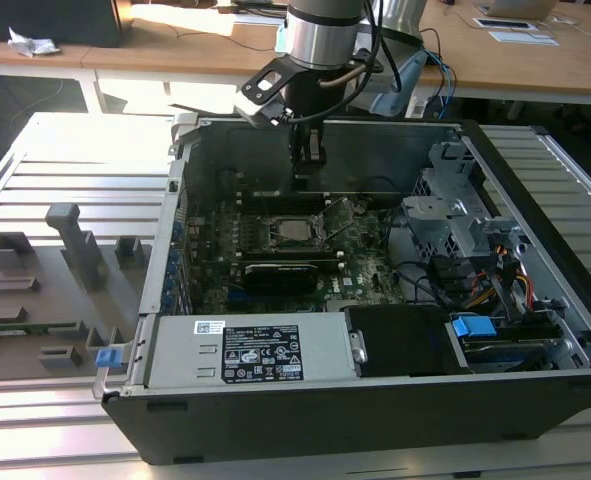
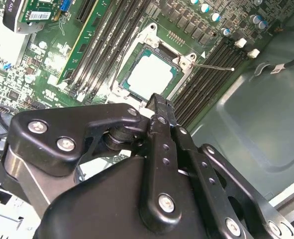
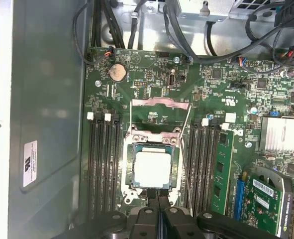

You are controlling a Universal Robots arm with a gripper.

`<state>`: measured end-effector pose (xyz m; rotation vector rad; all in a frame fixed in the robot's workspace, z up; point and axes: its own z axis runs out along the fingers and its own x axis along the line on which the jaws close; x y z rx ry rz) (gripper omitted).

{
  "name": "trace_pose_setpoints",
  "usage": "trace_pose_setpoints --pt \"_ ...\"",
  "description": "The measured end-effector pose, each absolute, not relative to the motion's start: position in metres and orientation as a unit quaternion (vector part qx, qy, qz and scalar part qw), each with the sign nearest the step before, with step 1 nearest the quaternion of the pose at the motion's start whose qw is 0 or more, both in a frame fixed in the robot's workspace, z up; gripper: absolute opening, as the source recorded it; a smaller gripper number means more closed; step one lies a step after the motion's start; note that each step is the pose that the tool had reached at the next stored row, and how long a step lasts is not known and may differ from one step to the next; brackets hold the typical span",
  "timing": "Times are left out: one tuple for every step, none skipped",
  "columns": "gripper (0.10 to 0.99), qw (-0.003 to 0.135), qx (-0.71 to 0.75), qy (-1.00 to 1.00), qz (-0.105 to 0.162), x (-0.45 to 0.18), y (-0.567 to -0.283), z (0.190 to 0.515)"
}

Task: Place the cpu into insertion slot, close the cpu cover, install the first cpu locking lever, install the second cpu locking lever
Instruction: 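Place the cpu into insertion slot, then close the cpu cover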

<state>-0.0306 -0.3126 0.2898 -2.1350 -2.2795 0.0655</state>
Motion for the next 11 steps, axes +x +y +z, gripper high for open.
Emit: trace_pose_setpoints --pt "0.106 0.009 -0.683 -0.73 0.021 -0.0306 -0.3126 0.2898" --pt "0.106 0.009 -0.683 -0.73 0.021 -0.0306 -0.3126 0.2898" --pt "0.106 0.009 -0.683 -0.73 0.021 -0.0306 -0.3126 0.2898" --pt "0.106 0.009 -0.683 -0.73 0.021 -0.0306 -0.3126 0.2898" --pt "0.106 0.009 -0.683 -0.73 0.021 -0.0306 -0.3126 0.2898" --pt "0.106 0.009 -0.683 -0.73 0.021 -0.0306 -0.3126 0.2898" --pt "0.106 0.009 -0.683 -0.73 0.021 -0.0306 -0.3126 0.2899" --pt "0.106 0.009 -0.683 -0.73 0.021 -0.0306 -0.3126 0.2899" --pt "0.106 0.009 -0.683 -0.73 0.021 -0.0306 -0.3126 0.2899" --pt "0.106 0.009 -0.683 -0.73 0.021 -0.03 -0.3126 0.2899" --pt "0.106 0.009 -0.683 -0.73 0.021 -0.0279 -0.3126 0.29"
